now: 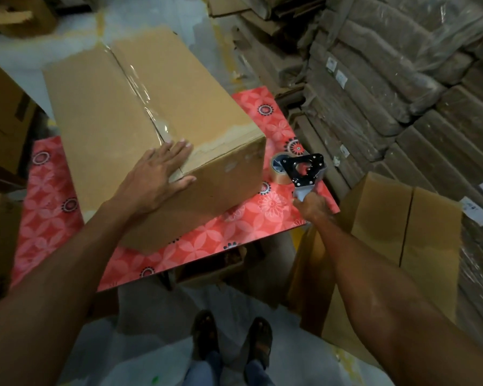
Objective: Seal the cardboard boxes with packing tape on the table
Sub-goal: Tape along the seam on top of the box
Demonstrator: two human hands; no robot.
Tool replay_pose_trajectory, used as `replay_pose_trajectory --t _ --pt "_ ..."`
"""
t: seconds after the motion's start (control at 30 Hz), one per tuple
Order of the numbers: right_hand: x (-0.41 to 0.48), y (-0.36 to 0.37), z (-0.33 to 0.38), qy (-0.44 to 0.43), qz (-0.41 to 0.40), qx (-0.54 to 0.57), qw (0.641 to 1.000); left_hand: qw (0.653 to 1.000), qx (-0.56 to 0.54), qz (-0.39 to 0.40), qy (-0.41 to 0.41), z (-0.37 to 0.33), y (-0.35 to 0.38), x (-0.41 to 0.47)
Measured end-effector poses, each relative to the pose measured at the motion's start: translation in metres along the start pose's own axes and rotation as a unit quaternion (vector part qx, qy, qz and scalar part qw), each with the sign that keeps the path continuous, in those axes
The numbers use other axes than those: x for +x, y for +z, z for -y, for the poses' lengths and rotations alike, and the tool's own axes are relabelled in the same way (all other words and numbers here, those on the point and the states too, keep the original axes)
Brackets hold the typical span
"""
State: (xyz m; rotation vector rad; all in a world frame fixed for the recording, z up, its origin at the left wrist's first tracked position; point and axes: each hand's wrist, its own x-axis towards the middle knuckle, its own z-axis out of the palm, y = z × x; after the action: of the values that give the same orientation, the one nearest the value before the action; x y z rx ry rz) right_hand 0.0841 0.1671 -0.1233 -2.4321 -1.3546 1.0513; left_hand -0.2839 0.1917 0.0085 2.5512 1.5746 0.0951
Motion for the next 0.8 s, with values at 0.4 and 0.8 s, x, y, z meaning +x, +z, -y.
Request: replay_pose_trajectory --t 0.4,0.8 --pt "-0.082 -0.041 0.259 -0.427 -0.2 0.082 0.878 0.996 -0.067 -0.019 -0.058 0.075 -0.033 0.035" --pt "0.007 0.072 0.485 -0.433 -0.131 -0.134 0.881 0.993 -0.005 0.032 -0.11 0.285 -0.062 0.183"
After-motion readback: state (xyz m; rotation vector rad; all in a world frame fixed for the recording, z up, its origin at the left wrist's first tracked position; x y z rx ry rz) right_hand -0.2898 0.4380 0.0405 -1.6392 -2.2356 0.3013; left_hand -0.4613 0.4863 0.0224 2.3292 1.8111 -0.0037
